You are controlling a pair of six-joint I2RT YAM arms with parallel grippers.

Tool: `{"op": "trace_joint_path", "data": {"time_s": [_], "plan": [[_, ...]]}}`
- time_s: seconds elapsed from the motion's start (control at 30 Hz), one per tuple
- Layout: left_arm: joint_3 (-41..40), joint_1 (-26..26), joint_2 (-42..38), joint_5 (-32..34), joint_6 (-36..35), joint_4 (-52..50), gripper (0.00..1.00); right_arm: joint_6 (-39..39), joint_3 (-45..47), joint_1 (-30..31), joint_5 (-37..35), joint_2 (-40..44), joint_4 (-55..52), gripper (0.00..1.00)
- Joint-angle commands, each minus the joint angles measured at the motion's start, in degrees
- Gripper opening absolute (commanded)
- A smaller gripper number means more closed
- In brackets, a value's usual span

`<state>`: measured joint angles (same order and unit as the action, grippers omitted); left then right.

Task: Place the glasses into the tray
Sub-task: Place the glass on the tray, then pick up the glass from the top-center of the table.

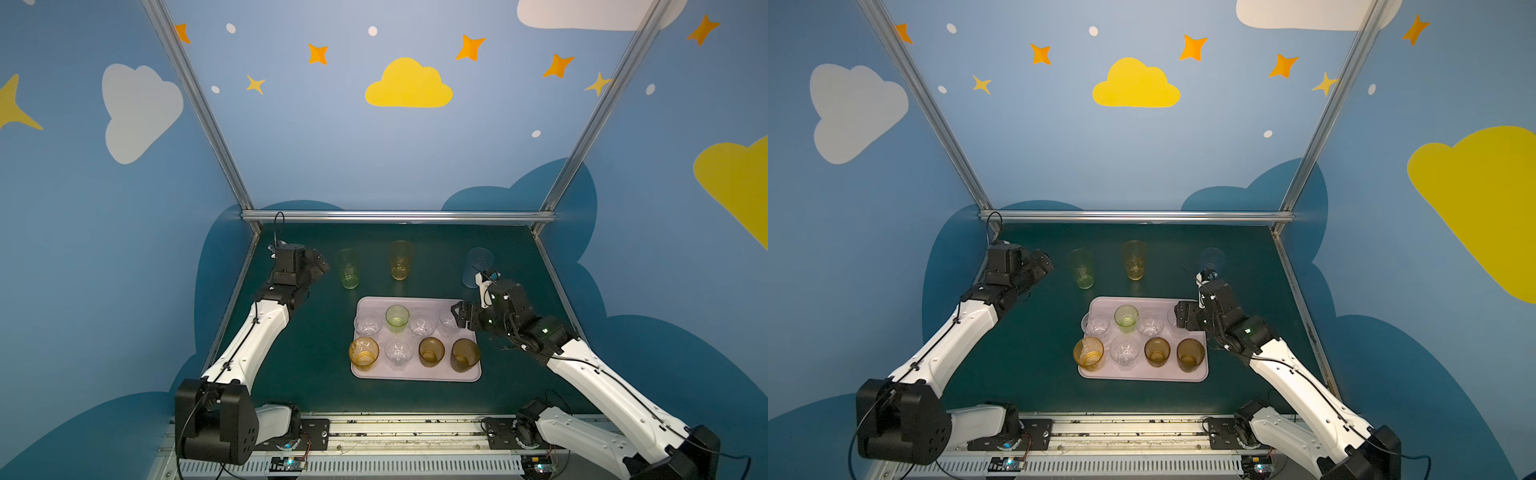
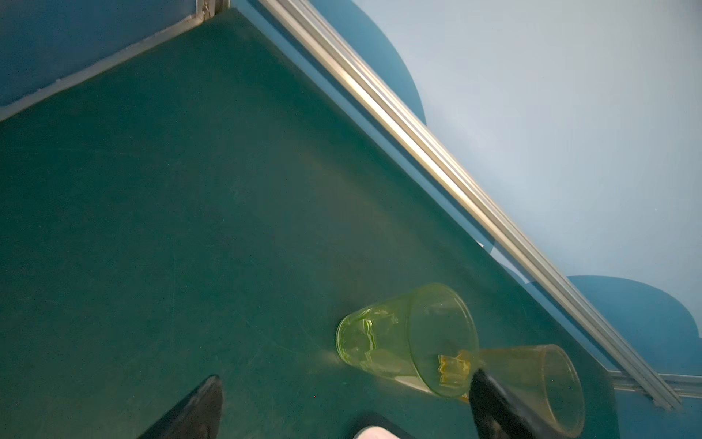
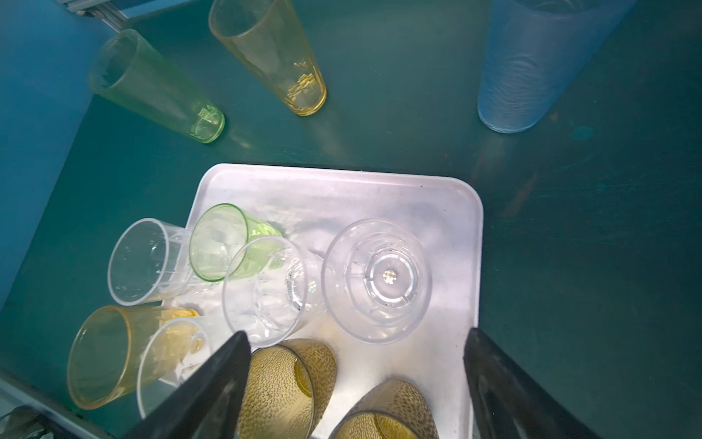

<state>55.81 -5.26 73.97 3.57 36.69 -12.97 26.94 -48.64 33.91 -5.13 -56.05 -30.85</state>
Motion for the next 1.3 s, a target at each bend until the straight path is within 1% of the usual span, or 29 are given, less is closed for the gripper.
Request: {"op": "trace_joint_path", "data": {"time_s": [0.0,0.2,0.33,0.43,0.57,0.7,0.9,1.03,1.2,1.27], "plan": [[0.8,0.2,1.3,-2.5,-0.2,0.0,1.00,-0.2,0.4,-0.3,1.0,-0.1,1.5,0.88],[1.2,0.3,4.1,-5.3,0.3,0.8,1.00,-0.4,0.5,-0.4,3.1,-1.9,3.1,0.88],[2.2,0.4,6.2,-7.1,0.5,0.4,1.00,-0.2,-0.2,-0.4,3.2,-3.3,3.0,0.88],[4.1,0.4,8.0,-10.6,-1.7,-1.1,1.00,0.0,-0.4,-0.4,2.8,-3.9,3.0,0.88],[5.5,0.4,9.9,-12.2,-1.9,-2.7,1.00,-0.2,-0.3,-0.6,2.5,-4.2,2.8,0.88],[4.9,0.3,10.7,-12.8,-1.8,-2.1,0.90,0.0,-0.2,-0.7,2.3,-4.3,2.4,0.88],[5.6,0.3,11.6,-13.3,-2.2,-2.9,0.81,0.0,0.4,-0.9,2.1,-3.3,2.1,0.88],[6.3,0.3,12.7,-13.2,-2.6,-3.9,0.76,0.4,0.9,-1.1,2.1,-2.6,2.1,0.88],[6.8,0.2,13.7,-12.9,-2.2,-3.7,0.65,0.8,1.3,-1.5,1.9,-2.1,1.7,0.88],[6.9,0.0,14.0,-12.7,-2.3,-3.4,0.64,0.8,1.3,-1.6,1.9,-2.0,1.5,0.88]]}}
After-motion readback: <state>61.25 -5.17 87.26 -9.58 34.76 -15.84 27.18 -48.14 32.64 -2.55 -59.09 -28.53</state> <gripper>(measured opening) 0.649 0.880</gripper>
